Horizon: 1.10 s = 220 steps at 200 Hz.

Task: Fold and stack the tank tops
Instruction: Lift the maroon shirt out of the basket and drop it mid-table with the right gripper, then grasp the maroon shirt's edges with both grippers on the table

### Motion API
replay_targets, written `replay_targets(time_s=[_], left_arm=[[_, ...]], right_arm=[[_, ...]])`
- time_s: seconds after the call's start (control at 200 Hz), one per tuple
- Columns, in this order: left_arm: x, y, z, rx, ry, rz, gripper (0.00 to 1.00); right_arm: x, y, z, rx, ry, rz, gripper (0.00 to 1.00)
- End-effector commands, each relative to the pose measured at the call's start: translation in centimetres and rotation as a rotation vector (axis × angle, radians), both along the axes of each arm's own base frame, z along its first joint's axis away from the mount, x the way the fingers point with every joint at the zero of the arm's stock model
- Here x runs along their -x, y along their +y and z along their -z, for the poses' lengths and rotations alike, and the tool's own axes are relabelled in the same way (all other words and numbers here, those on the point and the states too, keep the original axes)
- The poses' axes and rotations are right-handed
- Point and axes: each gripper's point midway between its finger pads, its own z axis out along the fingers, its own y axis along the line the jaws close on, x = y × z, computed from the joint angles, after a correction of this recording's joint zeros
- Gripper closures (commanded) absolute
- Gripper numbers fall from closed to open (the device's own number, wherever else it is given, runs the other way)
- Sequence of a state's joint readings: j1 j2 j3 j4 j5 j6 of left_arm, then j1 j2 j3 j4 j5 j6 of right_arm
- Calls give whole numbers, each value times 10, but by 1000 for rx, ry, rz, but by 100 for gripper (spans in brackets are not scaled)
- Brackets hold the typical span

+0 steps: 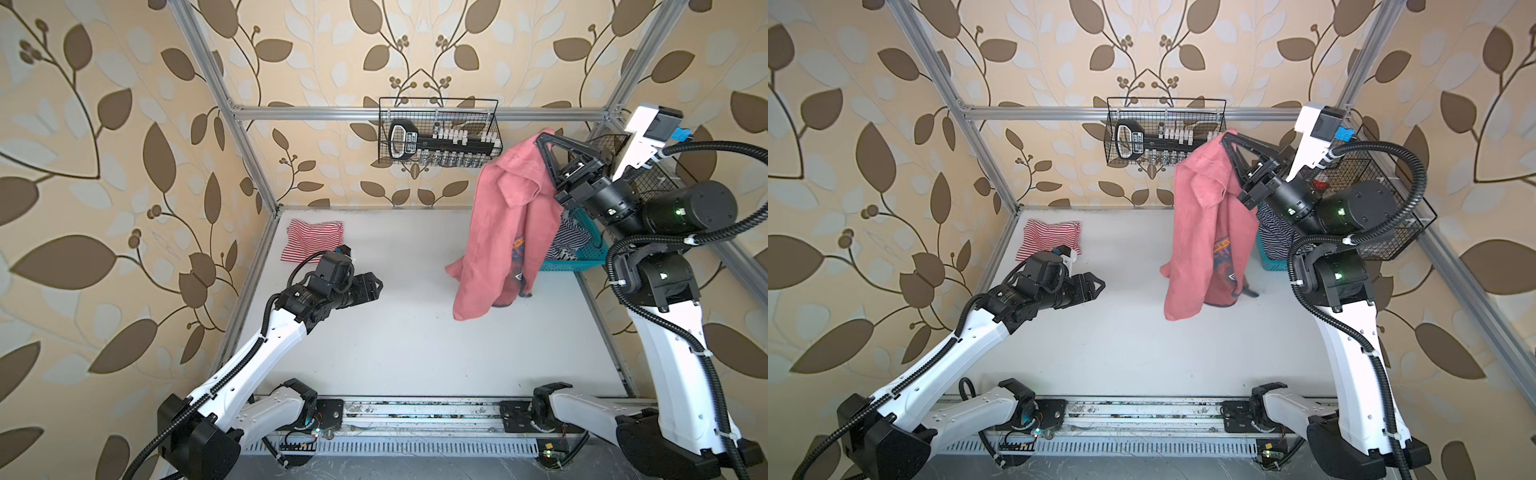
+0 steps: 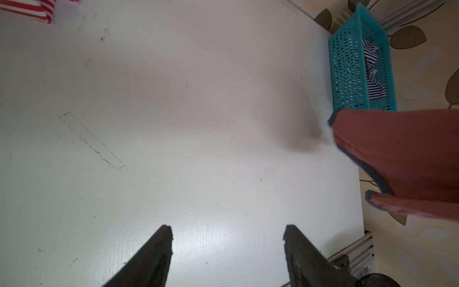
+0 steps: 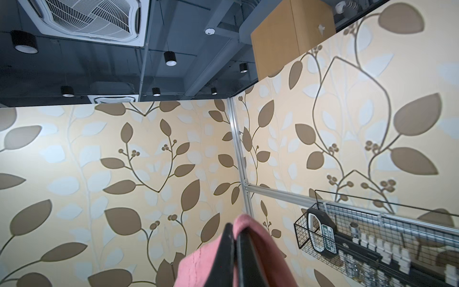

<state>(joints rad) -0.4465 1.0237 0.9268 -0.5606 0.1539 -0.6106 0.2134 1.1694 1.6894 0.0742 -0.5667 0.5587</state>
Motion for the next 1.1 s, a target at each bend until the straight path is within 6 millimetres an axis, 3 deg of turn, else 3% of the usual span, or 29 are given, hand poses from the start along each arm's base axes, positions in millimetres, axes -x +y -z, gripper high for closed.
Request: replay_targets(time_s=[0.0, 0.16, 0.285, 0.465, 0.65, 0.745, 0.845, 0.98, 1.095], left_arm=[[5, 10, -9, -12, -32, -37, 27], [11, 17, -19, -11, -62, -61, 27], [14, 22, -21, -15, -73, -72, 28], [17, 16, -12, -8, -34, -48, 29], [25, 13, 27, -20, 83, -36, 31], [31, 15, 51, -37, 153, -49, 32], [35, 13, 70, -42, 211, -59, 32], [28, -2, 76, -20, 231, -46, 32], [15, -17, 72, -53, 229, -19, 32]], right_arm=[[-12, 20, 17, 3, 38, -67, 100], [-24, 48, 62, 18, 153, -175, 100], [-33, 54, 128, 37, 296, -181, 100], [-35, 46, 284, 122, 633, -110, 100], [-2, 29, 442, 194, 1045, -45, 100], [16, 5, 500, 251, 1204, 86, 97], [28, -19, 532, 304, 1302, 217, 90], [26, -44, 536, 319, 1321, 363, 85], [23, -65, 528, 327, 1337, 480, 53]])
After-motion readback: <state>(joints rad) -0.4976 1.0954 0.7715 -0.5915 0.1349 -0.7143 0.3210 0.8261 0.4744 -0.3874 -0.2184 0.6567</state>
